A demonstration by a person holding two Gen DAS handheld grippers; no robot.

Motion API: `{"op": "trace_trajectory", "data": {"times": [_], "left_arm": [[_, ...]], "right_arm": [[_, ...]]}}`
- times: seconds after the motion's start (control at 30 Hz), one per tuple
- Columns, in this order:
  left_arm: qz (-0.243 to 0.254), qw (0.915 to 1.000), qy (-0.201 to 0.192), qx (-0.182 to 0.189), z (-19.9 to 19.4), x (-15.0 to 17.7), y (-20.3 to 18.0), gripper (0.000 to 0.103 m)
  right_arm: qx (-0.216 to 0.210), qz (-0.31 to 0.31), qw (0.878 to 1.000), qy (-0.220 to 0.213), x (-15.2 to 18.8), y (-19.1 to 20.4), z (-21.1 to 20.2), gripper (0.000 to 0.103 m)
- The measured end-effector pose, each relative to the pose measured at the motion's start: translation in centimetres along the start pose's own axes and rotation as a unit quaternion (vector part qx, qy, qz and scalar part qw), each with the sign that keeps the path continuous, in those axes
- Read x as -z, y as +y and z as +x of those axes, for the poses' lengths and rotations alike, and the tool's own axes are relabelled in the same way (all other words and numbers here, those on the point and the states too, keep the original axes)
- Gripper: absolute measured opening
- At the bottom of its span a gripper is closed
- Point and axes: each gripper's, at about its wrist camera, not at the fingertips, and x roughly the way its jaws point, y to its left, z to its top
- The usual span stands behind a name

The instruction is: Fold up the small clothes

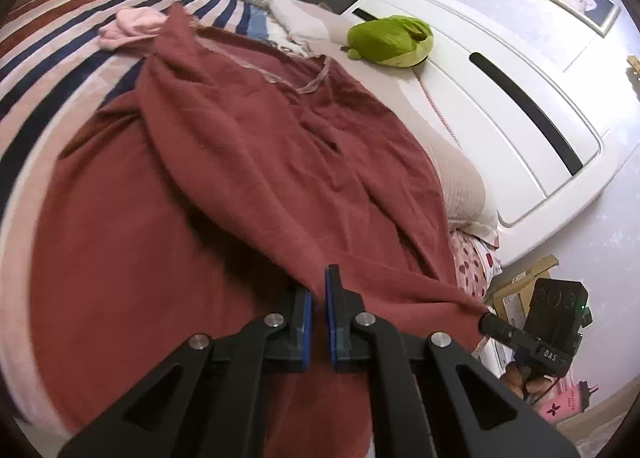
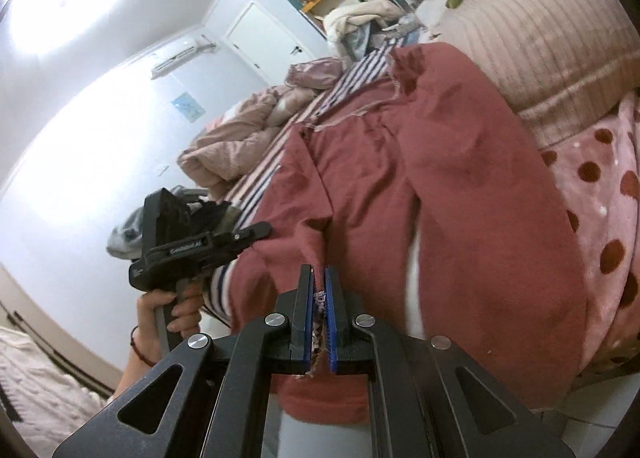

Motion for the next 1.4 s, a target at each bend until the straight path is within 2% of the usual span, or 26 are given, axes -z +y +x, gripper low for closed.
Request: {"op": "trace_trajectory", "data": {"times": [0.07,0.1,0.13,0.2,0.23,0.3,0.33,0.37,0.43,0.5,0.57,0.6,0.63,0.7,0.73,0.83,0.97,1.13,1.2,1.27,1.33,1.4], "left_arm": [[-0.001,0.9997,0.010,-0.024,0.1,0.5,0.8,0.025],[-0.002,0.9992,0.019,-0.034,0.3,0.8,1.1,0.041],[-0.006,0.9989,0.024,-0.038,0.5,1.2,1.5,0.047],[-0.009,0.9991,0.025,-0.033,0.2,2.1,1.9,0.050],[-0.006,0.9993,0.021,-0.031,-0.1,2.4,1.9,0.054],[0.011,0.9993,0.004,-0.037,-1.4,2.7,1.6,0.060],[0.025,0.9987,-0.007,-0.043,-2.2,2.8,1.2,0.060],[0.038,0.9978,-0.019,-0.050,-3.1,2.7,0.9,0.061],[0.062,0.9943,-0.045,-0.074,-4.9,2.5,0.2,0.068],[0.091,0.9858,-0.079,-0.117,-7.0,2.6,-0.8,0.068],[0.115,0.9755,-0.103,-0.156,-8.3,2.7,-1.8,0.068],[0.124,0.9712,-0.110,-0.171,-8.7,2.7,-2.0,0.071],[0.132,0.9671,-0.114,-0.185,-9.0,2.7,-2.3,0.079],[0.137,0.9594,-0.122,-0.214,-9.5,3.0,-2.7,0.087],[0.139,0.9582,-0.124,-0.216,-9.7,3.1,-2.8,0.088],[0.136,0.9619,-0.123,-0.203,-10.1,3.2,-2.7,0.091],[0.127,0.9654,-0.121,-0.193,-9.9,3.4,-3.0,0.091],[0.141,0.9619,-0.135,-0.191,-10.0,3.4,-4.1,0.091],[0.152,0.9571,-0.147,-0.197,-10.1,3.5,-4.5,0.091],[0.170,0.9485,-0.158,-0.216,-10.1,3.7,-5.0,0.091],[0.179,0.9445,-0.160,-0.224,-9.7,3.8,-5.3,0.091],[0.182,0.9478,-0.156,-0.210,-9.5,4.0,-5.5,0.091]], "right_arm": [[0.020,-0.003,0.999,0.027,0.4,-0.3,1.1,0.000],[0.039,-0.002,0.998,0.042,0.8,-0.6,1.7,0.000],[0.063,-0.003,0.997,0.055,1.2,-0.7,2.2,0.000],[0.112,-0.016,0.990,0.086,2.2,-0.9,3.4,0.002],[0.130,-0.020,0.987,0.092,2.4,-0.9,3.6,0.003],[0.141,-0.014,0.986,0.082,2.6,-1.1,2.9,0.004],[0.137,-0.006,0.988,0.070,2.5,-1.3,2.2,0.009],[0.136,0.001,0.989,0.053,2.4,-1.5,1.1,0.023],[0.168,-0.005,0.985,0.022,2.2,-1.8,-0.9,0.037],[0.233,-0.030,0.972,0.004,2.2,-2.2,-2.3,0.040],[0.303,-0.055,0.951,-0.012,2.5,-2.6,-3.1,0.054],[0.331,-0.065,0.941,-0.017,2.7,-3.0,-3.2,0.059],[0.345,-0.071,0.936,-0.014,2.9,-3.3,-3.0,0.060],[0.335,-0.081,0.939,0.002,3.3,-4.1,-2.1,0.060],[0.332,-0.084,0.940,0.005,3.4,-4.4,-1.7,0.061],[0.336,-0.105,0.936,-0.001,3.2,-4.4,-0.8,0.065],[0.362,-0.150,0.920,0.007,3.4,-3.2,0.3,0.058],[0.369,-0.172,0.913,-0.020,4.0,-2.7,-0.1,0.058],[0.356,-0.168,0.918,-0.050,3.7,-2.3,-1.1,0.058],[0.324,-0.158,0.930,-0.074,3.1,-1.8,-1.9,0.058],[0.315,-0.148,0.935,-0.063,2.4,-2.2,-1.5,0.058],[0.310,-0.142,0.939,-0.051,1.8,-3.0,-0.5,0.058]]}}
